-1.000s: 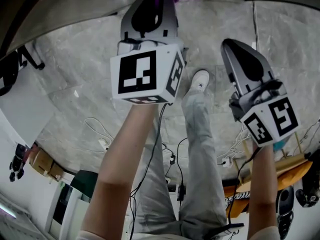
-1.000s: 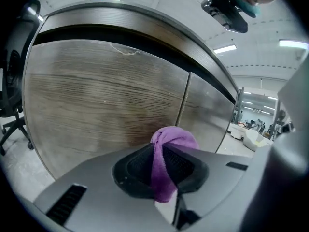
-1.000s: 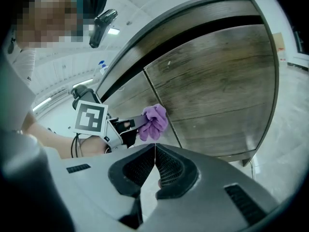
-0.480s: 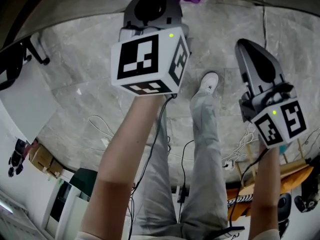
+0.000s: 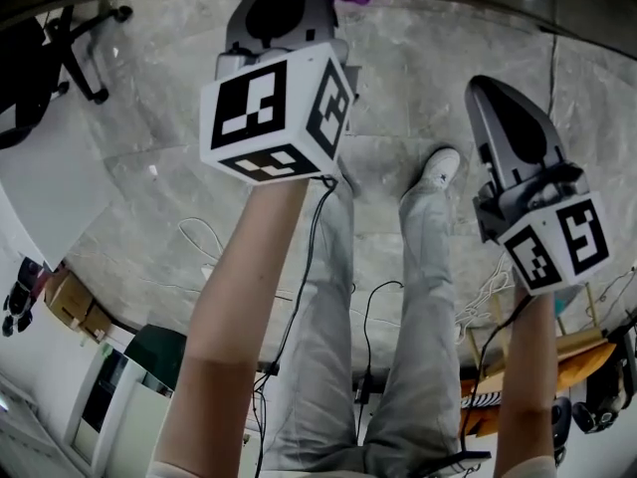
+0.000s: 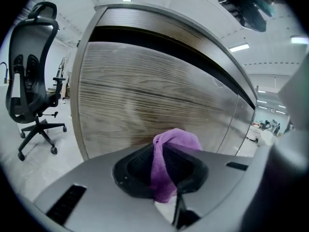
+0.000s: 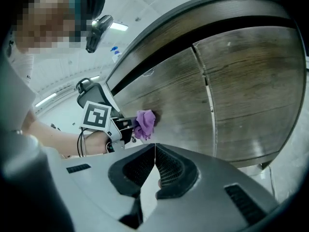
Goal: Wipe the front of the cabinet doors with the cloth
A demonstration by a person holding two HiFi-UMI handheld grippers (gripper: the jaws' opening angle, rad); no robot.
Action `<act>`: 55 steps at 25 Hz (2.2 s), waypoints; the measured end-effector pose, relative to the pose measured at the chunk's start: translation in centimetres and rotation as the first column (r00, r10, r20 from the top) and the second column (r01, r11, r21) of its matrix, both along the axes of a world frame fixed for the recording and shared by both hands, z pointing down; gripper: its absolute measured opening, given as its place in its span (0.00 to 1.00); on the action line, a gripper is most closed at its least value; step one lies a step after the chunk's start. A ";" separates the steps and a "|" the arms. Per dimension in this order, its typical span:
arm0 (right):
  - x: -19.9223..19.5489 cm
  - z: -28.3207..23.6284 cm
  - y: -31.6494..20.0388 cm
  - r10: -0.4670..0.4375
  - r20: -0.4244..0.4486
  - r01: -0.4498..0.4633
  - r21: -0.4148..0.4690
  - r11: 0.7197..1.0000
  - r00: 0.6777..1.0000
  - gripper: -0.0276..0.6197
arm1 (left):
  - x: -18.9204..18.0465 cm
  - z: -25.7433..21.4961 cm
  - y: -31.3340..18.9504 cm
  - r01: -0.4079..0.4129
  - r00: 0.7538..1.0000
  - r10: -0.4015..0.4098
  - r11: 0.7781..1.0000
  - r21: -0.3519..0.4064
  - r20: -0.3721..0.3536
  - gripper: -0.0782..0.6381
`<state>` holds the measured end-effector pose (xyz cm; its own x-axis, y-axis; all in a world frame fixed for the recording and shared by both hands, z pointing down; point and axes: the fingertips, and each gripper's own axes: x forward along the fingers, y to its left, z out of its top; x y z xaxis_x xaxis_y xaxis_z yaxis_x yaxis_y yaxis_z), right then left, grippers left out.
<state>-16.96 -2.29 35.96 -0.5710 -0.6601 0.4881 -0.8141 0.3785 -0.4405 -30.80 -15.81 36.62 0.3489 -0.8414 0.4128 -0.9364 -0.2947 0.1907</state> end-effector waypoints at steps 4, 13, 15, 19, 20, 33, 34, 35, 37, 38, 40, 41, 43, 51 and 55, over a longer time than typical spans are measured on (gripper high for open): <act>-3.1 0.0 -0.5 -0.021 -0.001 0.021 0.005 1.000 1.000 0.09 | -4.3 0.1 -0.3 0.037 0.999 -0.037 0.999 -0.002 0.008 0.18; -7.6 -0.3 -1.4 -0.028 -0.009 0.028 0.007 1.000 1.000 0.09 | -11.7 0.2 -0.7 0.069 0.996 -0.069 0.998 -0.005 0.049 0.18; -8.5 -0.3 -1.7 -0.029 -0.006 0.029 0.010 1.000 1.000 0.09 | -13.0 0.3 -0.9 0.075 0.996 -0.075 0.997 -0.005 0.054 0.18; -9.7 0.1 -2.1 -0.035 0.002 0.035 0.009 0.999 0.999 0.09 | -14.7 0.7 -1.1 0.092 0.994 -0.092 0.996 -0.008 0.068 0.18; -9.9 0.1 -2.1 -0.037 0.004 0.037 0.009 0.999 0.999 0.09 | -15.2 0.8 -1.1 0.102 0.992 -0.101 0.995 -0.011 0.069 0.18; -4.2 -0.6 -0.8 -0.014 0.008 0.014 0.011 1.000 1.000 0.09 | -10.9 1.6 4.9 0.105 0.991 -0.099 0.992 -0.069 0.084 0.18; -3.2 -0.5 -0.6 -0.008 0.006 0.008 0.009 1.000 1.000 0.09 | -9.4 2.0 5.7 0.090 0.993 -0.083 0.993 -0.081 0.080 0.18; -2.2 -0.4 -0.3 -0.002 0.003 0.002 0.006 1.000 1.000 0.09 | -7.8 2.4 6.5 0.072 0.995 -0.065 0.993 -0.094 0.074 0.18; -0.3 -0.1 0.1 0.010 -0.002 -0.010 -0.002 1.000 1.000 0.09 | -4.1 3.2 7.7 0.030 0.998 -0.023 0.993 -0.118 0.056 0.18; 0.7 0.0 0.3 0.016 -0.004 -0.016 -0.004 1.000 1.000 0.09 | -2.1 3.5 8.0 0.006 0.999 0.000 0.992 -0.126 0.046 0.18; 2.8 0.3 0.8 0.032 -0.004 -0.032 -0.008 0.999 0.999 0.09 | 1.9 4.1 8.5 -0.049 0.998 0.053 0.990 -0.131 0.029 0.18; 3.8 0.6 1.1 0.043 -0.002 -0.043 -0.011 0.999 0.999 0.09 | 3.9 4.3 8.7 -0.078 0.996 0.082 0.989 -0.128 0.024 0.18; 5.8 1.2 1.8 0.066 -0.001 -0.066 -0.018 0.998 0.998 0.09 | 7.4 4.6 8.7 -0.131 0.991 0.134 0.984 -0.119 0.016 0.18; 12.4 3.4 3.2 0.126 0.008 -0.126 -0.051 0.991 0.992 0.09 | 16.3 5.8 6.3 -0.234 0.970 0.239 0.968 -0.086 0.050 0.18; 14.6 3.9 3.4 0.135 0.005 -0.134 -0.055 0.989 0.991 0.09 | 19.1 6.8 4.4 -0.252 0.962 0.258 0.965 -0.078 0.083 0.18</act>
